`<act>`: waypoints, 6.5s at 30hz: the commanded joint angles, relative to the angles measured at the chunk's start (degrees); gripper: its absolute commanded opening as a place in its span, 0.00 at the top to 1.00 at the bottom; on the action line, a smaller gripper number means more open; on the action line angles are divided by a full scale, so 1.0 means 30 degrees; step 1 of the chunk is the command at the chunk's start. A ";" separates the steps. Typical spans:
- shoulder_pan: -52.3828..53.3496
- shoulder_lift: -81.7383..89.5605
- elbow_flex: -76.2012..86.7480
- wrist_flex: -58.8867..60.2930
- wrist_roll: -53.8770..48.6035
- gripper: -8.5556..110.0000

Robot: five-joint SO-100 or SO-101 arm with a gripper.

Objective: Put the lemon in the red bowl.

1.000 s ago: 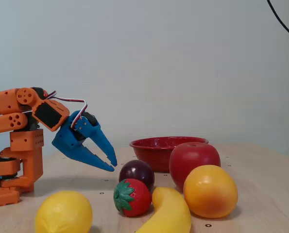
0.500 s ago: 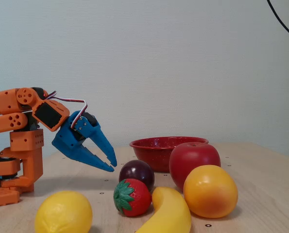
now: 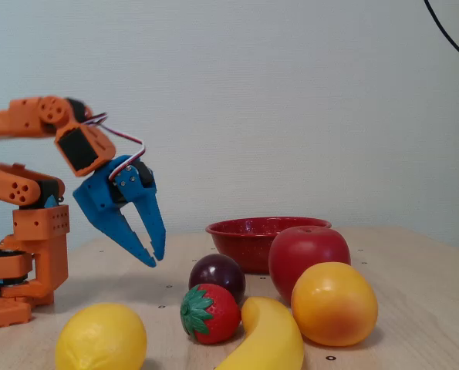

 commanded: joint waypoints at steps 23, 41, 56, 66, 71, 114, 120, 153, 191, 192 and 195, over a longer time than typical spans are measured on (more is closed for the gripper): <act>-0.6299 -1.3506 -1.7314 0.7559 0.5859 0.93; -1.2275 -2.1562 -2.5400 1.1455 1.2920 0.92; -1.5293 -2.4639 -2.8154 1.2539 1.7578 0.61; -1.6348 -2.5488 -2.8184 1.2422 1.9980 0.40; -1.7021 -2.5928 -2.7861 1.2100 2.1182 0.37; -1.6230 -2.7188 -2.1943 0.5391 2.1855 0.34; -1.6143 -2.7129 -2.1592 0.4863 2.1621 0.35; -1.6025 -2.6807 -2.0684 0.3984 2.1182 0.43; -1.6318 -2.6455 -1.9980 0.2812 2.0947 0.67; -1.6318 -2.6455 -1.9951 0.2754 2.0918 0.68; -1.6289 -2.6426 -1.9951 0.2725 2.0918 0.72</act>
